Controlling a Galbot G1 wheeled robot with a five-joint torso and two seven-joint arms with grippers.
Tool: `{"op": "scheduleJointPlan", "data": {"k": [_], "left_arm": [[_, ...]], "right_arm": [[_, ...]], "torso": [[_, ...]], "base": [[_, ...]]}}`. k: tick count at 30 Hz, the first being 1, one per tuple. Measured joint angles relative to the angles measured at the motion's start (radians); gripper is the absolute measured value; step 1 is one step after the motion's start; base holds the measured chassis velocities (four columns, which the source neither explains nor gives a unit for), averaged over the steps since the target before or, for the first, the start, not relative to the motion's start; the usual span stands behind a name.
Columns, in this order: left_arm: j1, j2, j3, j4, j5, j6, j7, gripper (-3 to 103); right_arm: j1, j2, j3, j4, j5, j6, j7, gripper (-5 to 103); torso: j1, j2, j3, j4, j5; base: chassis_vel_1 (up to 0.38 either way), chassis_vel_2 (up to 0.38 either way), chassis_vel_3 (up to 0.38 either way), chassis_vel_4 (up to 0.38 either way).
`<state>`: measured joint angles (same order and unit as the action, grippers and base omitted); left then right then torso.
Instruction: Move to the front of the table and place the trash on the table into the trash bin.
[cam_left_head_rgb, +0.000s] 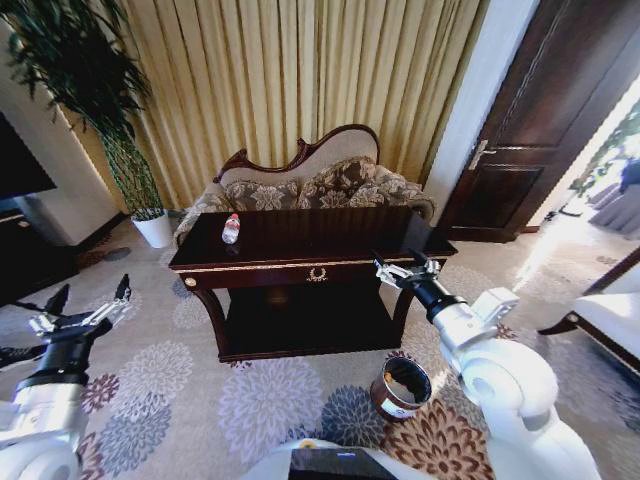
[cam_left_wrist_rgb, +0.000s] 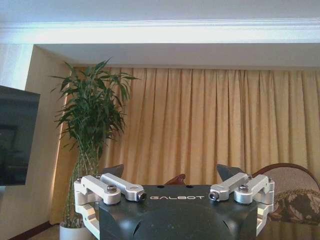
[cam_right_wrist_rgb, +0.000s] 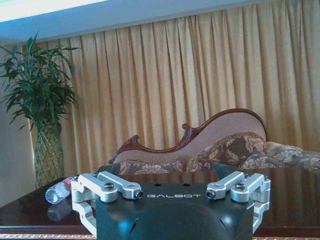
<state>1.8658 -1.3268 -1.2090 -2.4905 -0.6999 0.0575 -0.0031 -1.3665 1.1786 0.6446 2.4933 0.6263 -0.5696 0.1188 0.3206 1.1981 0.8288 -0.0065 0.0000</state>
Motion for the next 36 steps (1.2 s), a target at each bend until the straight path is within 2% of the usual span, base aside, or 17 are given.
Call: {"op": "scheduleJointPlan", "data": {"k": [8,36], "left_arm": [[0.001,-0.002,0.001,0.01,-0.004,0.011,-0.001,100],[-0.005,0.012,-0.007,0.031,-0.007,0.031,0.002,100]], "right_arm": [[-0.026,0.014,-0.017,-0.008,-0.053,0.024,0.0,100],[-0.034,0.018,-0.017,-0.015,-0.068,0.035,0.0,100]], "torso": [[0.0,0.0,0.0,0.0,0.0],[0.0,0.0,0.0,0.0,0.0]], "base": [[0.0,0.0,0.0,0.0],[-0.029,0.029,0.03,-0.03]]}}
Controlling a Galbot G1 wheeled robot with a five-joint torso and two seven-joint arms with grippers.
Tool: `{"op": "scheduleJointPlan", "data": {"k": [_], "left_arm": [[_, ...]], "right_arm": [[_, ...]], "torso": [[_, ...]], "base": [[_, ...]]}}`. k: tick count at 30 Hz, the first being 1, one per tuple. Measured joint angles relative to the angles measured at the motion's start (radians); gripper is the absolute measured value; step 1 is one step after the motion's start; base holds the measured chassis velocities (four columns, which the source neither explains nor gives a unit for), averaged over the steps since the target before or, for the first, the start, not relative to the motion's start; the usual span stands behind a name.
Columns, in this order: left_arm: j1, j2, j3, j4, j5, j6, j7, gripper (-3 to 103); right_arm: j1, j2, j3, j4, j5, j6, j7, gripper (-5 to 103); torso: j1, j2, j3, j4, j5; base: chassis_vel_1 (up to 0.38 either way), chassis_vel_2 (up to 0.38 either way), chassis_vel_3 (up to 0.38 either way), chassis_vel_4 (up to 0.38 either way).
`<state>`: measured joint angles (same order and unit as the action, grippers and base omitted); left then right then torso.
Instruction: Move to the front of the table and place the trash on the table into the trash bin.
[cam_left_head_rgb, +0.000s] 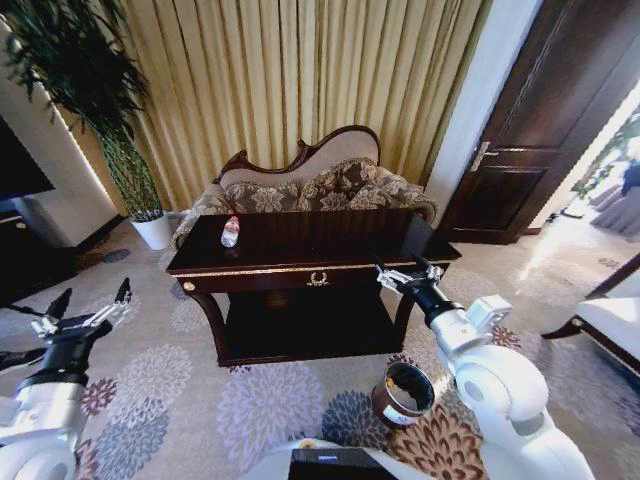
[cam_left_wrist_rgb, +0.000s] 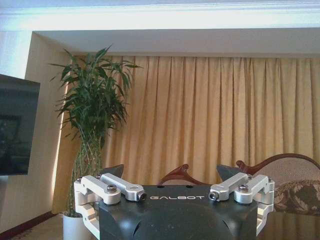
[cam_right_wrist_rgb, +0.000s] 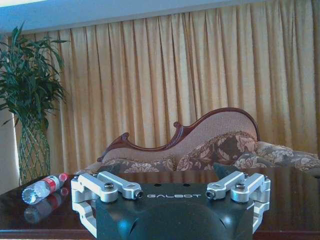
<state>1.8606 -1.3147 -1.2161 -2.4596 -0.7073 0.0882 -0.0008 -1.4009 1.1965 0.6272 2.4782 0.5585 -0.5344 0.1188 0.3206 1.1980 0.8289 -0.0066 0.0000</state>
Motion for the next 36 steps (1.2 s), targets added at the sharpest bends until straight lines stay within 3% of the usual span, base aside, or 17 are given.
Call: {"op": "scheduleJointPlan", "data": {"k": [36], "left_arm": [[-0.005,-0.019,0.006,0.011,0.001,-0.004,0.007,100]], "right_arm": [[-0.016,0.014,-0.023,-0.007,-0.031,-0.001,0.0,100]], "torso": [[0.0,0.0,0.0,0.0,0.0001]], "base": [[-0.109,0.11,0.104,-0.107]]}}
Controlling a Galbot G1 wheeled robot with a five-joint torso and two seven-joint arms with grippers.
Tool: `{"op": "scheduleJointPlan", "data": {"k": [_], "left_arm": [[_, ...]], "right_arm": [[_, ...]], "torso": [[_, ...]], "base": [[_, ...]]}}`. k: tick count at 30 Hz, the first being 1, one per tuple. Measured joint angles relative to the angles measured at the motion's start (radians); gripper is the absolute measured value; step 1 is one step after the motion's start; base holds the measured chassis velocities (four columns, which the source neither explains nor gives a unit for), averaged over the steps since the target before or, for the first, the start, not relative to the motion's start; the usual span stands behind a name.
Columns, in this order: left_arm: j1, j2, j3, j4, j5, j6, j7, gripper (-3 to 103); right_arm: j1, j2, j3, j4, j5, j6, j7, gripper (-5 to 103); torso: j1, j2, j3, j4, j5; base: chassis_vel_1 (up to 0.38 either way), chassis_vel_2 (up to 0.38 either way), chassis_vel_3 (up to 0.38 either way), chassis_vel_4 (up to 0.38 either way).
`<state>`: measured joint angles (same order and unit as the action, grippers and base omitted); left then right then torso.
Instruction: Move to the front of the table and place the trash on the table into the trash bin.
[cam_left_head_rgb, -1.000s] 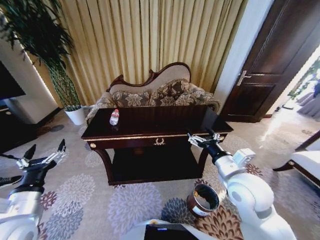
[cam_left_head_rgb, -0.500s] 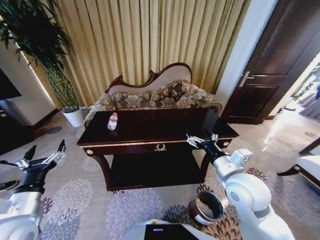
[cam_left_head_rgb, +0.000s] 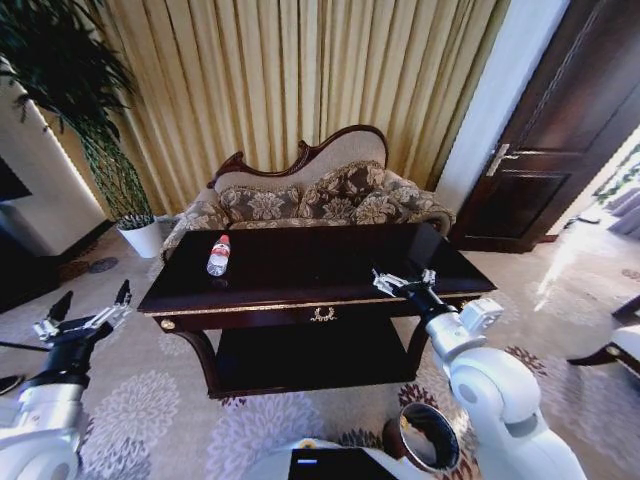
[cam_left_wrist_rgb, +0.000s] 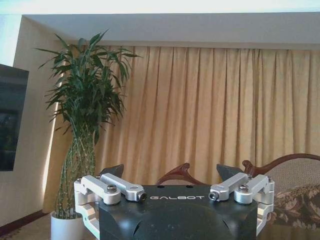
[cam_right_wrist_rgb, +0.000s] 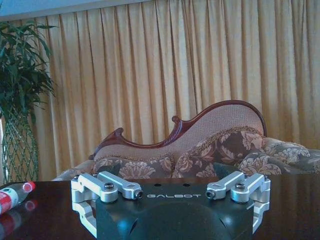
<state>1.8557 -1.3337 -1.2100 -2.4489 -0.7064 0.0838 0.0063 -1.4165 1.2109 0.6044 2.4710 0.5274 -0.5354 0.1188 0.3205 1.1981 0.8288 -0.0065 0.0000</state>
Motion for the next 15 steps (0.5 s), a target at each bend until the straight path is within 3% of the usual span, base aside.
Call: {"op": "scheduleJointPlan", "data": {"k": [10,13,15], "left_arm": [[0.004,0.002,-0.003,0.002,-0.001,-0.002,0.001,100],[0.011,0.024,-0.012,0.002,-0.017,-0.001,0.0,100],[0.011,0.073,-0.029,0.011,-0.041,0.007,-0.004,100]], "right_arm": [[-0.009,0.007,-0.01,0.003,-0.014,0.006,0.0,100],[-0.015,0.008,-0.004,0.001,-0.015,0.011,0.0,100],[-0.021,0.011,0.006,0.001,-0.015,0.011,0.0,100]], "torso": [[0.0,0.0,0.0,0.0,0.0],[0.0,0.0,0.0,0.0001,0.0],[0.0,0.0,0.0,0.0001,-0.0001]], "base": [[-0.118,0.119,0.112,-0.12],[-0.076,0.081,0.071,-0.072],[0.0,0.0,0.0,0.0]]}}
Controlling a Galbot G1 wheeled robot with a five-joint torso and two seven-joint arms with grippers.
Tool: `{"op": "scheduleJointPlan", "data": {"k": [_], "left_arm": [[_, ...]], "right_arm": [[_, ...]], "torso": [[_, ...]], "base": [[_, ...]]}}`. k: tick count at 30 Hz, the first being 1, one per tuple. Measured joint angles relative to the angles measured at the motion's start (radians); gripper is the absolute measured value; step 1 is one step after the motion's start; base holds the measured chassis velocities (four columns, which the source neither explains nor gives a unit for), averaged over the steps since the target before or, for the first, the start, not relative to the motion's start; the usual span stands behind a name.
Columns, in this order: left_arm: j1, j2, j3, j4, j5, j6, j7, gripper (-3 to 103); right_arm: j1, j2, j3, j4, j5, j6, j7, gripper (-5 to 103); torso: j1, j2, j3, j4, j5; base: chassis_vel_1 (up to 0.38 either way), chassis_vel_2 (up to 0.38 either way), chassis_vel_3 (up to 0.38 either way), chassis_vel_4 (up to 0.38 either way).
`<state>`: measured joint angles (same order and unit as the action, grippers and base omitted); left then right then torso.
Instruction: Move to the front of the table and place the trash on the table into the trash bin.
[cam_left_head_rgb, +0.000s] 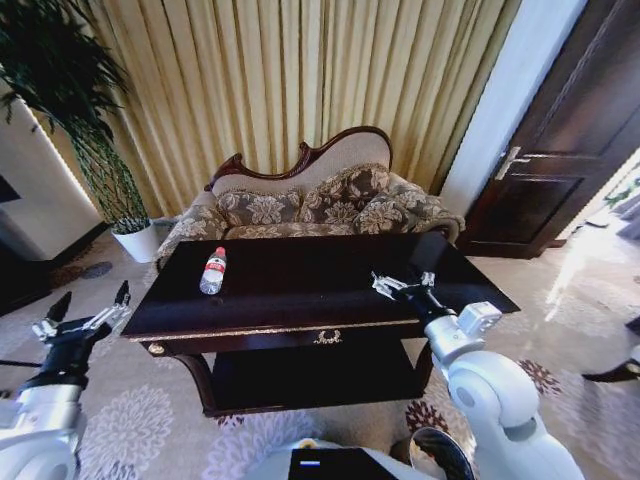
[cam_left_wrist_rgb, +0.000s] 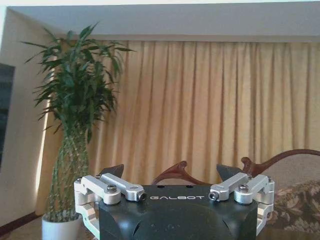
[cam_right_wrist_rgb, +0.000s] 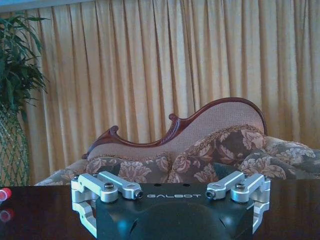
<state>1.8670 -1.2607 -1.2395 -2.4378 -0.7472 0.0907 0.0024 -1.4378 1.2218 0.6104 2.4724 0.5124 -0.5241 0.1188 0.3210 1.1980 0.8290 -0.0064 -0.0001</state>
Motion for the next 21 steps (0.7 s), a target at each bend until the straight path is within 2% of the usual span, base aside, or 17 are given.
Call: {"op": "scheduleJointPlan", "data": {"k": [4,6,7,9,10,11,13,14,15,17,18,19,20,21], "left_arm": [[-0.008,0.051,-0.024,0.023,-0.029,0.012,-0.007,100],[-0.026,0.12,-0.046,0.063,-0.075,0.032,-0.02,100],[-0.026,0.12,-0.046,0.063,-0.075,0.032,-0.02,100],[-0.057,0.207,-0.054,0.127,-0.138,0.06,-0.045,100],[-0.057,0.207,-0.054,0.127,-0.138,0.06,-0.045,100],[-0.089,0.268,-0.053,0.176,-0.182,0.079,-0.064,100],[-0.134,0.338,-0.035,0.231,-0.23,0.115,-0.1,100],[-0.134,0.338,-0.035,0.231,-0.23,0.115,-0.1,100],[-0.148,0.358,-0.027,0.244,-0.24,0.136,-0.116,100],[-0.196,0.41,-0.008,0.255,-0.301,0.251,-0.203,100],[-0.196,0.41,-0.008,0.255,-0.301,0.251,-0.203,100],[-0.212,0.427,-0.004,0.247,-0.329,0.306,-0.248,100],[-0.235,0.448,-0.003,0.227,-0.371,0.393,-0.313,100],[-0.235,0.448,-0.003,0.227,-0.371,0.393,-0.313,100]], "right_arm": [[-0.005,0.003,0.005,0.001,0.0,0.0,0.0,100],[-0.012,0.006,0.013,0.002,0.0,0.0,0.0,100],[-0.012,0.006,0.013,0.002,0.0,0.0,0.0,100],[-0.02,0.01,0.023,0.002,0.0,0.0,0.0,100],[-0.02,0.01,0.023,0.002,0.0,0.0,0.0,100],[-0.024,0.012,0.03,0.002,0.0,0.0,0.0,100],[-0.031,0.017,0.038,0.001,0.0,0.0,0.0,100],[-0.031,0.017,0.038,0.001,0.0,0.0,0.0,100],[-0.034,0.018,0.041,0.0,0.0,0.0,0.0,100],[-0.044,0.024,0.047,-0.001,-0.002,0.0,0.0,100],[-0.044,0.024,0.047,-0.001,-0.002,0.0,0.0,100],[-0.049,0.026,0.048,-0.002,-0.006,0.001,0.0,100],[-0.055,0.03,0.05,-0.003,-0.013,0.001,0.0,100],[-0.055,0.03,0.05,-0.003,-0.013,0.001,0.0,100]], "torso": [[0.0,0.0,0.0,-0.0001,0.0],[-0.001,0.0,0.0,0.0,0.0001],[-0.001,0.0,0.0,0.0,0.0001],[-0.001,0.0,0.0,0.0,-0.0001],[-0.001,0.0,0.0,0.0,-0.0001],[-0.001,0.0,0.0,-0.0002,0.0],[0.0,0.0,0.0,-0.0003,-0.0003],[0.0,0.0,0.0,-0.0003,-0.0003],[0.0,0.0,0.0,-0.0003,-0.0004],[0.0,0.0,0.0,-0.0002,-0.0004],[0.0,0.0,0.0,-0.0002,-0.0004],[0.0,0.0,0.0,0.0,-0.0004],[0.0,0.0,0.0,-0.0002,0.0],[0.0,0.0,0.0,-0.0002,0.0]], "base": [[0.0,0.0,0.0,0.0],[0.0,0.0,0.0,0.0],[0.0,0.0,0.0,0.0],[0.0,0.0,0.0,0.0],[0.0,0.0,0.0,0.0],[0.0,0.0,0.0,0.0],[0.0,0.0,0.0,0.0],[0.0,0.0,0.0,0.0],[0.0,0.0,0.0,0.0],[0.0,0.0,0.0,0.0],[0.0,0.0,0.0,0.0],[0.0,0.0,0.0,0.0],[0.0,0.0,0.0,0.0],[0.0,0.0,0.0,0.0]]}}
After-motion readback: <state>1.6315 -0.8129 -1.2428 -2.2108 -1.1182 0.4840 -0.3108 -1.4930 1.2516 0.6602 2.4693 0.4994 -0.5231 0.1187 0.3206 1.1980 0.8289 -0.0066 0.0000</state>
